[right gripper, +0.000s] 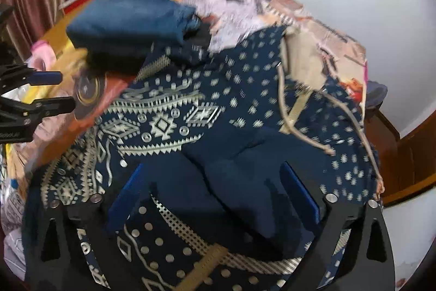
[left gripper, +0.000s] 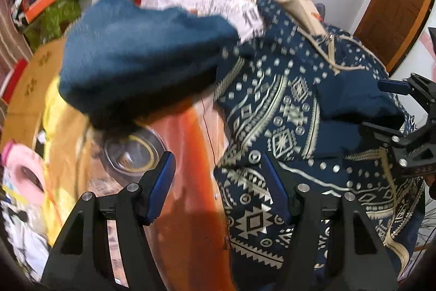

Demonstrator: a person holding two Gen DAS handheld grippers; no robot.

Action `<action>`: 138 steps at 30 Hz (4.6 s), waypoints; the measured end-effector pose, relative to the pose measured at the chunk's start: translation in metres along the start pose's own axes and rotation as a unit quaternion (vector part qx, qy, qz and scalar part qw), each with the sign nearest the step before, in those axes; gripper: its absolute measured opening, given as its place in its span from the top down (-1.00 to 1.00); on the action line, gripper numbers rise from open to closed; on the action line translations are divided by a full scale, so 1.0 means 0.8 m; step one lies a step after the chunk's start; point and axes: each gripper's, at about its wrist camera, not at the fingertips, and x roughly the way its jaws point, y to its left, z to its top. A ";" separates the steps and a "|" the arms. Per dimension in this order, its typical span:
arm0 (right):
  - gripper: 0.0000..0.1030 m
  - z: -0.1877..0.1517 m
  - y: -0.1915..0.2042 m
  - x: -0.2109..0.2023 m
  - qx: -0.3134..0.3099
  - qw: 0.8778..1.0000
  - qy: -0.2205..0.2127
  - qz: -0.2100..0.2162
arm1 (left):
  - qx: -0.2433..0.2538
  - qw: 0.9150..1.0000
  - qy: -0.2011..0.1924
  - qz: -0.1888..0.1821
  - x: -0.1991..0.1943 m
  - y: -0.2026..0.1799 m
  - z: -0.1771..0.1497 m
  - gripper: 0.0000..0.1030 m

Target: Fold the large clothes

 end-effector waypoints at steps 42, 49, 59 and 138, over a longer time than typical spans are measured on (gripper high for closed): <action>0.80 -0.097 -0.212 -0.097 0.323 0.940 -0.098 -0.059 | -0.088 0.995 0.009 0.050 0.069 0.012 0.005 -0.25; 0.79 -0.165 -0.221 -0.067 0.385 0.920 -0.053 -0.039 | -0.103 0.993 0.023 0.059 0.083 0.023 -0.003 -0.30; 0.65 -0.217 -0.232 -0.067 0.435 0.900 -0.025 -0.025 | -0.113 0.991 0.030 0.060 0.093 0.027 -0.013 -0.32; 0.81 -0.118 -0.244 -0.178 0.338 0.924 -0.180 -0.007 | 0.024 0.998 -0.035 -0.050 0.019 -0.145 0.054 -0.32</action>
